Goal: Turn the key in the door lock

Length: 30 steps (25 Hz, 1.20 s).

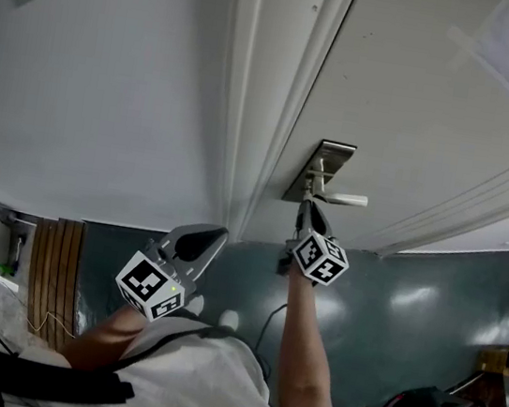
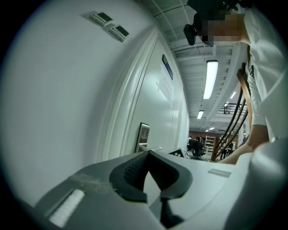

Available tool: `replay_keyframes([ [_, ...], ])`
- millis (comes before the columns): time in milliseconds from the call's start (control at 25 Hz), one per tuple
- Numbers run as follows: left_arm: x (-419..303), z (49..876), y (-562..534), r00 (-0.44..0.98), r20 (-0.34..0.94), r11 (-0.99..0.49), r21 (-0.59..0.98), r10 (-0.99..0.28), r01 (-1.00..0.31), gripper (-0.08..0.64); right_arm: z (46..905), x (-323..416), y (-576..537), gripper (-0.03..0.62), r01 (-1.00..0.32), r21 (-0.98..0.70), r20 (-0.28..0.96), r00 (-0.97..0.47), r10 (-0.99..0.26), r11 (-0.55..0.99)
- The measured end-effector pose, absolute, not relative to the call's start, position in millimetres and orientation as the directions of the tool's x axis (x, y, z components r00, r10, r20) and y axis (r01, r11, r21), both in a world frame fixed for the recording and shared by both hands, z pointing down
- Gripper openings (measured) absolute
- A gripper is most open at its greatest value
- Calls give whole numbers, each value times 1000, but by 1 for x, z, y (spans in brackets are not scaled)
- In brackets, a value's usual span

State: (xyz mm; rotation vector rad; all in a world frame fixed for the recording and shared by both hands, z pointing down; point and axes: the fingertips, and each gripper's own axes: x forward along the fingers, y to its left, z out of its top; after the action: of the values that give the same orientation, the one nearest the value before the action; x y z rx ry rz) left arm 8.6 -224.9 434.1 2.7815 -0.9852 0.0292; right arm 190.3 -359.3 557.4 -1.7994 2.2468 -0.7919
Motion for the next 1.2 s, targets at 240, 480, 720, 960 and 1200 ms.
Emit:
replay_keyframes([
  [240,6,432,-217,770,80,-754,161,-633,-637,6,559,188,-359,37,-966,-202,277,-214,-937,161],
  [480,4,428,-211,767,72,-753,155,-637,-640,6,557,183,-357,54,-963,140,329,-174,-928,230],
  [720,-1,429,-204,756,78,-741,153,-650,-653,6,558,178,-357,58,-916,291,349,-167,-922,276],
  [960,-4,428,-201,745,79,-732,148,-662,-665,6,559,173,-357,41,-790,525,359,-133,-924,318],
  [1200,-6,430,-198,736,78,-721,154,-673,-675,6,562,170,-355,50,-626,682,383,-135,-914,378],
])
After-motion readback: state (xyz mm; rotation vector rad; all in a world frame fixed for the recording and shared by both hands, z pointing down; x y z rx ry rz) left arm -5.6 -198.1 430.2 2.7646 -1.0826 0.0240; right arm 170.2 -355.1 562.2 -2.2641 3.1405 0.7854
